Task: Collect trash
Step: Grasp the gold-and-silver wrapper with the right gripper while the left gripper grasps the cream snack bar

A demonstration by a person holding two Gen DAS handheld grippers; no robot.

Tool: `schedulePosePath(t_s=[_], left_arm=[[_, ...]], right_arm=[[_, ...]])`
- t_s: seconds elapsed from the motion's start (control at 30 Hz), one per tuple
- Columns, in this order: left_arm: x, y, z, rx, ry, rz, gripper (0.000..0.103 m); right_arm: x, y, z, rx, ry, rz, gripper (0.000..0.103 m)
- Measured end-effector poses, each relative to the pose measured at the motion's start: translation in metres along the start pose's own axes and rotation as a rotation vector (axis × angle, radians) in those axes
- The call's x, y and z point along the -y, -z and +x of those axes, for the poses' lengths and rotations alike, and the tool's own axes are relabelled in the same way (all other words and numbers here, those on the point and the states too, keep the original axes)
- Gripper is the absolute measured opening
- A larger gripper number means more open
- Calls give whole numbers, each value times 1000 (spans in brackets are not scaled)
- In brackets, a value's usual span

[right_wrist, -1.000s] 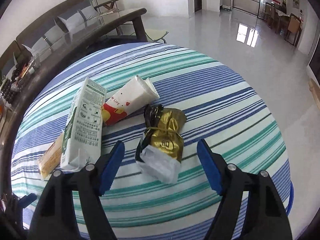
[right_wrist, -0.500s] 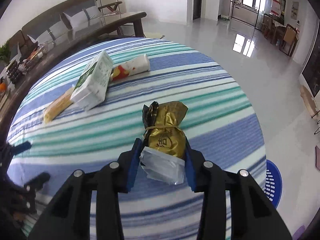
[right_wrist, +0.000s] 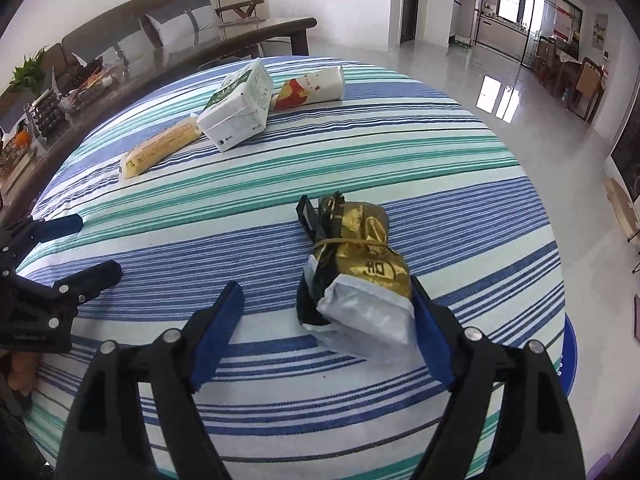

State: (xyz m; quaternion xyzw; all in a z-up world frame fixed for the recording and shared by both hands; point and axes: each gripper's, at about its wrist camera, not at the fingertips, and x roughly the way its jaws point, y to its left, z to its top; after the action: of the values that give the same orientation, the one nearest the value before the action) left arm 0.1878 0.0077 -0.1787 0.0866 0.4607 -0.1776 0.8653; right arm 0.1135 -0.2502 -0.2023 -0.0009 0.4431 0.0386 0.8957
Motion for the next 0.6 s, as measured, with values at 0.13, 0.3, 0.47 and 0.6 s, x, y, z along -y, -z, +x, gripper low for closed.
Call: schedulePosePath(t_s=[0.13,0.3,0.47,0.6], left_arm=[[0,0,0,0,-1,0,99],[0,0,0,0,0,0,99],[0,0,0,0,1,0,99],[0,0,0,1,2,-2,99]], right_arm=[[0,5,-2,14,-9,-10,79],[-2,6,-3,17,-6,-13,79],[-2,6,-3,17,-6,-13,79],[-2,6,-3,17,-6,-13,79]])
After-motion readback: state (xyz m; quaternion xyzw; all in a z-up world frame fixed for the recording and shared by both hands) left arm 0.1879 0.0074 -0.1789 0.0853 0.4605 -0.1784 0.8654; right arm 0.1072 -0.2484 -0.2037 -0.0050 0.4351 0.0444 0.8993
